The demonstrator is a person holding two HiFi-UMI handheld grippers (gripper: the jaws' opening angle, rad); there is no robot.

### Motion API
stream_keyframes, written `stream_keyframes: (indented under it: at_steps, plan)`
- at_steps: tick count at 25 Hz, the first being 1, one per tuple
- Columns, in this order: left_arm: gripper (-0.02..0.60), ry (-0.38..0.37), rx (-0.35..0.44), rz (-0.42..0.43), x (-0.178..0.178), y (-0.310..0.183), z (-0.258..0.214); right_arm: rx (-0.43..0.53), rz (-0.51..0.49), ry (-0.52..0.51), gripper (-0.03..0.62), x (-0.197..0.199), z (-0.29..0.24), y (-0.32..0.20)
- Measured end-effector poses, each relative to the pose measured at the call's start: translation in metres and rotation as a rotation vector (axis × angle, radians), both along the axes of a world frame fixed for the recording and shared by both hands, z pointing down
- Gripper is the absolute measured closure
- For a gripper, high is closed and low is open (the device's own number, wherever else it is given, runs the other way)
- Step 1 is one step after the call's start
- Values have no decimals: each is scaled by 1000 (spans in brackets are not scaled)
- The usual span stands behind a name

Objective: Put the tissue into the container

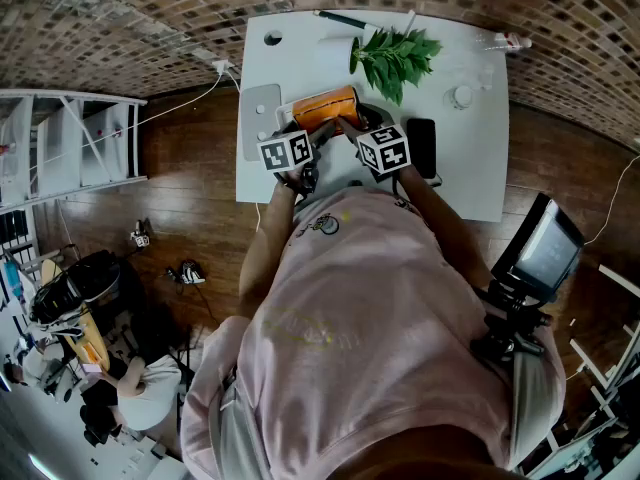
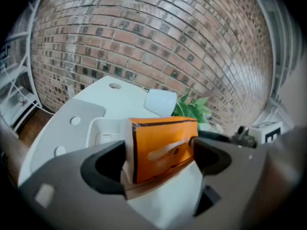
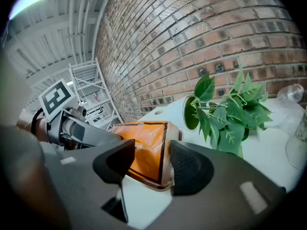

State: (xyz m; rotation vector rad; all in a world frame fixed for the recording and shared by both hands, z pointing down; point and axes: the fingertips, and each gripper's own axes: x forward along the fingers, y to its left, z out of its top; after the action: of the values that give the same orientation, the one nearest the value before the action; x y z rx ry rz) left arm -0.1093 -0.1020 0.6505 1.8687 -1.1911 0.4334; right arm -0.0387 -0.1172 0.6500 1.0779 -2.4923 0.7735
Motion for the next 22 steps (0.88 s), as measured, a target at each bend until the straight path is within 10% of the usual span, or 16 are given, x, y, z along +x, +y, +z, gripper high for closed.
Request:
stream_keyframes:
  at_steps: [11, 22]
  plan:
    - [110, 176, 94, 34, -4, -5, -39, -39, -80, -50, 329, -6, -21, 2]
    - [149, 198, 456, 22, -16, -22, -190, 322, -144, -219, 329, -7, -199, -22]
